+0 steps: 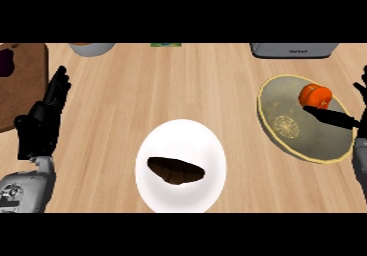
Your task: Pick the squash from the plate and place it in the bowl
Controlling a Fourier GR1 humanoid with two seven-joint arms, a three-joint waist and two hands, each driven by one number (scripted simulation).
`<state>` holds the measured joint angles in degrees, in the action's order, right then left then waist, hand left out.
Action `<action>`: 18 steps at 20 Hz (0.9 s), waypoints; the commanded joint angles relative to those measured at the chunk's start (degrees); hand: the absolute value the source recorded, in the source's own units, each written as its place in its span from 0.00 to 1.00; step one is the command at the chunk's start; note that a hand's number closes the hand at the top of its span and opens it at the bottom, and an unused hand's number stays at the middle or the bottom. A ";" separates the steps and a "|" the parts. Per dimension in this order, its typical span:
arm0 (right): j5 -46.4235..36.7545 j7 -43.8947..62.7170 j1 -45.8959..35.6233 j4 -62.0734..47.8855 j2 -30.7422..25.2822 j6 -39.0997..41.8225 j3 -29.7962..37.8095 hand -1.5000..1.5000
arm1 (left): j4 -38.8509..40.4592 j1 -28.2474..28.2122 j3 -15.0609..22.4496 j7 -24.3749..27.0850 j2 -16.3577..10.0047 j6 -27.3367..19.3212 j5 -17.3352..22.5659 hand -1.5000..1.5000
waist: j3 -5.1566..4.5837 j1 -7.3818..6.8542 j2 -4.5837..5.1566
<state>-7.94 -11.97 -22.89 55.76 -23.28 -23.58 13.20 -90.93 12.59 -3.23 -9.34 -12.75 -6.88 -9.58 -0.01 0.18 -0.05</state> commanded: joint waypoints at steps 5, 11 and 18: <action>11.95 -3.14 19.21 20.05 -0.36 10.89 5.60 0.00 | -2.12 -0.23 -0.78 -2.52 -0.30 -0.11 -0.67 0.50 | -0.01 1.38 -0.35; 17.39 -7.68 31.53 27.43 -1.16 21.30 9.02 0.00 | -2.30 -1.42 0.62 -1.76 1.34 -0.58 -2.07 0.50 | 0.01 0.59 -0.12; 18.31 -10.94 40.04 34.34 1.72 27.26 11.85 0.00 | 1.51 -0.21 -0.96 2.20 1.68 0.68 -1.51 0.50 | 0.00 0.35 0.01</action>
<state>9.65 -20.37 12.25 87.04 -22.52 -0.08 23.48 -92.22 11.33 -3.98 -9.40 -11.59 -6.14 -10.44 -0.01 0.60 -0.11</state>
